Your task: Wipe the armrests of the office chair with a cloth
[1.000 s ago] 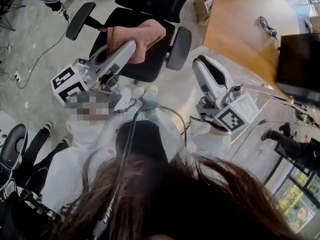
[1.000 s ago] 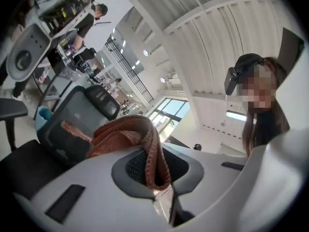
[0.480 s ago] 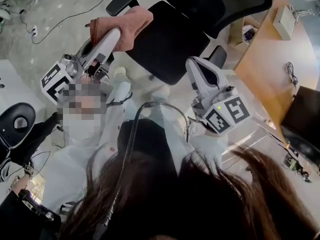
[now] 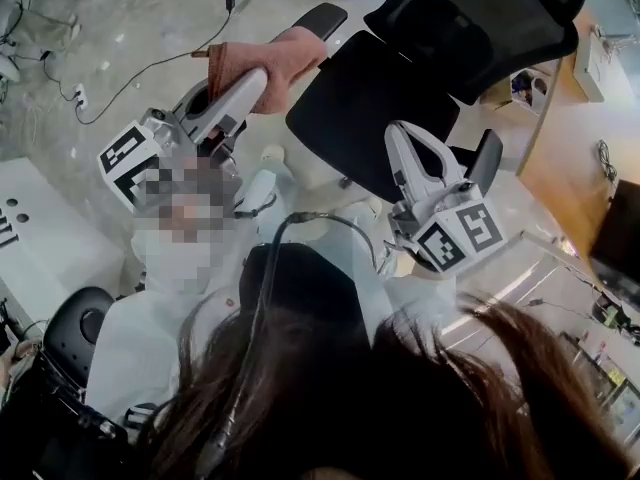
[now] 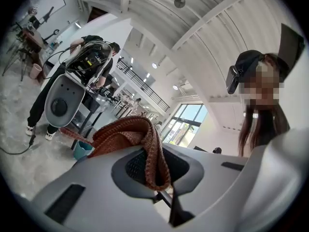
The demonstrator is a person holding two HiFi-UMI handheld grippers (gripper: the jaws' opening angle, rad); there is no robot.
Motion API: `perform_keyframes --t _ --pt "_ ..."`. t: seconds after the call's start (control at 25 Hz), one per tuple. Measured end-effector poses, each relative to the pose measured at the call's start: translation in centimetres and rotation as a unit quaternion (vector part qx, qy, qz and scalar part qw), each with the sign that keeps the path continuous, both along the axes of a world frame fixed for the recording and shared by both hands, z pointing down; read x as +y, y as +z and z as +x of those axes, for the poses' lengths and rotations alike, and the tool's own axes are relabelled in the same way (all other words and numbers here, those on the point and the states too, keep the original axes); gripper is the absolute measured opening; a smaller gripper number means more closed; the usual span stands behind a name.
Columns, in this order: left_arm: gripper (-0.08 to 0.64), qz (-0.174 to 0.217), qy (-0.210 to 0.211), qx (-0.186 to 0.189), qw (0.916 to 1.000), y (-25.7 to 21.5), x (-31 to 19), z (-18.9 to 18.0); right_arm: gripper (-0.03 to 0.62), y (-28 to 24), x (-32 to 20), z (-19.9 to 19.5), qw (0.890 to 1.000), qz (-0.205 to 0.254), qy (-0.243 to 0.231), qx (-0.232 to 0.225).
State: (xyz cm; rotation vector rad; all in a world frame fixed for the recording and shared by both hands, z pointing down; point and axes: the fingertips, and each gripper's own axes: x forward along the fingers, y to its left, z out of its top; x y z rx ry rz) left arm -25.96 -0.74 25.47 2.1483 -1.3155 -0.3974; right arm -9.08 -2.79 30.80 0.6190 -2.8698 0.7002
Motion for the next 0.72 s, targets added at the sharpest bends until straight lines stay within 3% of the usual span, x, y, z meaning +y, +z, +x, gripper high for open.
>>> perform_keyframes --t 0.36,0.52,0.72 --pt "0.032 -0.025 0.118 -0.020 0.9925 2.8 -4.0 -8.3 0.002 1.9 0.7 -11.7 0.996 -0.028 0.082 0.024" --pt "0.032 -0.039 0.139 -0.017 0.9894 4.1 -5.8 -8.9 0.002 2.7 1.0 -13.2 0.994 -0.051 0.096 0.035" --pt "0.032 -0.069 0.152 -0.039 0.9852 6.7 -6.6 -8.2 0.002 3.9 1.7 -12.0 0.989 -0.084 0.114 0.043"
